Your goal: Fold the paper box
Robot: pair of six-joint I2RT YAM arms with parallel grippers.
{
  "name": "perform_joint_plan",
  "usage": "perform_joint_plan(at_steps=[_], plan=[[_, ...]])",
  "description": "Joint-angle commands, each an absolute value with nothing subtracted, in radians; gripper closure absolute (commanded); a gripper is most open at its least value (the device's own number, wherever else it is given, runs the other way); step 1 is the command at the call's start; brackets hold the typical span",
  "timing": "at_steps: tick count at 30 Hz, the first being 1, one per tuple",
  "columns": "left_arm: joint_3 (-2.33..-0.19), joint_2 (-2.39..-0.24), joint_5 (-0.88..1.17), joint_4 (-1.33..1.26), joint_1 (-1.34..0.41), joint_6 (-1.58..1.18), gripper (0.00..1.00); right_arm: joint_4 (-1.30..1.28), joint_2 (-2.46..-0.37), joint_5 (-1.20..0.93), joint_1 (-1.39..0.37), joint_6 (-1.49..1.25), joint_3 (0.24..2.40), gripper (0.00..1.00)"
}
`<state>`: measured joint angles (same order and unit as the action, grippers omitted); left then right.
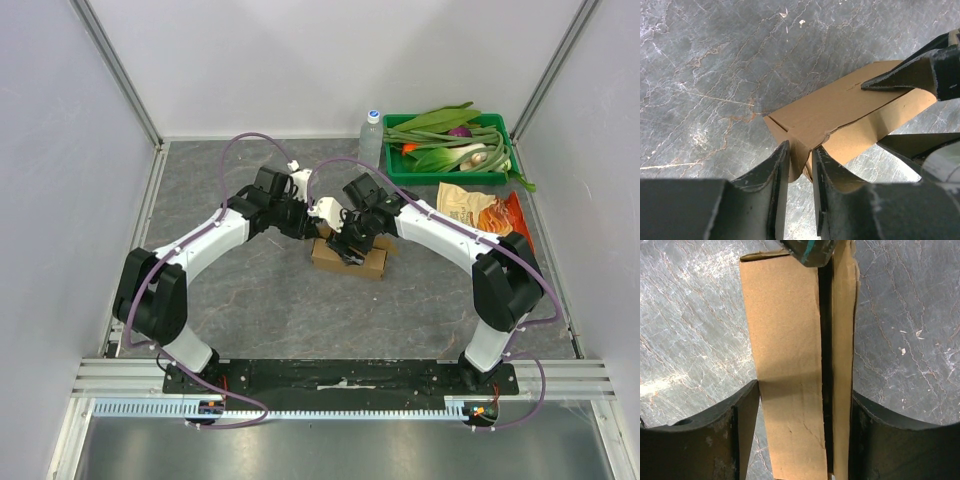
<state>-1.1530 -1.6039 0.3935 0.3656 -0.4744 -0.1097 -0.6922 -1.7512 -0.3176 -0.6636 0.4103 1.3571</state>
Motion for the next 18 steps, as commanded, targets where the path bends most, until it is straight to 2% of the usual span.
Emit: perform_joint_plan(at_steps=[1,4,6,11,18], plan=[[-1.206,-1.6,0.331,0.39,-0.492,-0.09,0.71,-0.676,-1.744,-0.319,-0.66,0.402,1.365,0.34],[-1.21,-1.603,0.339,0.413,-0.494,-0.141,0.78,-0.676,-1.755,-0.311,-0.66,0.393,1.368,0.37],[-1.218,-1.614,0.328,0.429,-0.495,-0.169,0.88,-0.673,-1.761,-0.314,-0.66,0.39,1.37,0.37],[-1.232,-1.631,0.342,0.465,-0.495,-0.264,0.98,-0.672,-1.763,-0.316,-0.658,0.384,1.371,0.39],[-1.23,-1.638,0.377,0.466,-0.503,-0.38,0.98,-0.669,-1.761,-0.322,-0.66,0.376,1.371,0.4]])
